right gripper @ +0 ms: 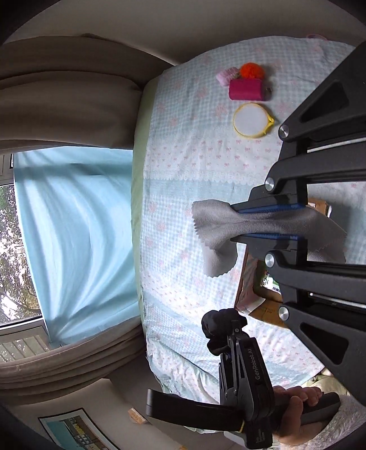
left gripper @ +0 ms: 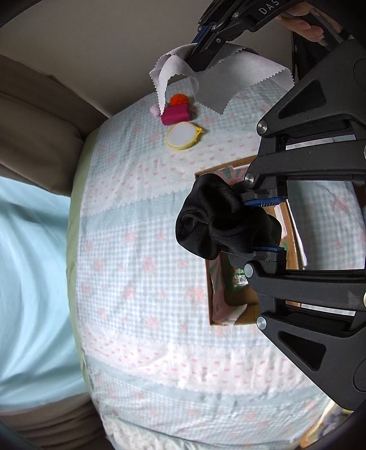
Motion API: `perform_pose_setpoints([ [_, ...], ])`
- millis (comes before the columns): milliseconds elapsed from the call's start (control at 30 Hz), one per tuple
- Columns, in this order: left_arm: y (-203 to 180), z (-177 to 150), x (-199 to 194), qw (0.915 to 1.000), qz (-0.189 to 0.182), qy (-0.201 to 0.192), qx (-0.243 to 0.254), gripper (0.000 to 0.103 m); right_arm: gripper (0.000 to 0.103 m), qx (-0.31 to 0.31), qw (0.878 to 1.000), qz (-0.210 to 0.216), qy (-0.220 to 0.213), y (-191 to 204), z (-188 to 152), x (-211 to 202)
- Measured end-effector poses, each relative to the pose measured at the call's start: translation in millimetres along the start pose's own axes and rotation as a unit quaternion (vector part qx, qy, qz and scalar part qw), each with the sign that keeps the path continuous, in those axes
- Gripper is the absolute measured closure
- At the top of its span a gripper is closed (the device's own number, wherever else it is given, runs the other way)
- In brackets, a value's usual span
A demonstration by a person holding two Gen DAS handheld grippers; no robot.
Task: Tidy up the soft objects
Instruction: 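Carry the black sock with the left tool into the box while the right tool carries the grey cloth there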
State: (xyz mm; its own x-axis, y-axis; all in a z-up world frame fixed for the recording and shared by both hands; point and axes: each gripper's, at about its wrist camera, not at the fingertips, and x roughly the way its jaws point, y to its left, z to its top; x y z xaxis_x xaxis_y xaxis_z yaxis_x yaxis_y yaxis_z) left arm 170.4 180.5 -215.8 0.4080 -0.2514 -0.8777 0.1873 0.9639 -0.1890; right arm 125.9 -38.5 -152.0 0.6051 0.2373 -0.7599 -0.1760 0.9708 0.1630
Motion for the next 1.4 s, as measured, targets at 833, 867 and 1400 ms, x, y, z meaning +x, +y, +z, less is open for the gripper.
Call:
perform_pose_setpoints([
  [833, 47, -26, 147, 0.9868, -0.049, 0.148, 0.045, 0.086, 0.092, 0.091, 0.984, -0.052, 0.144, 39, -52, 151],
  [867, 44, -26, 153, 0.9856, -0.049, 0.154, 0.050, 0.086, 0.092, 0.093, 0.983, -0.053, 0.151, 37, -54, 157],
  [1400, 21, -49, 193, 0.9710, -0.034, 0.210, 0.109, 0.000, 0.071, 0.114, 0.965, -0.048, 0.233, 8, -64, 217],
])
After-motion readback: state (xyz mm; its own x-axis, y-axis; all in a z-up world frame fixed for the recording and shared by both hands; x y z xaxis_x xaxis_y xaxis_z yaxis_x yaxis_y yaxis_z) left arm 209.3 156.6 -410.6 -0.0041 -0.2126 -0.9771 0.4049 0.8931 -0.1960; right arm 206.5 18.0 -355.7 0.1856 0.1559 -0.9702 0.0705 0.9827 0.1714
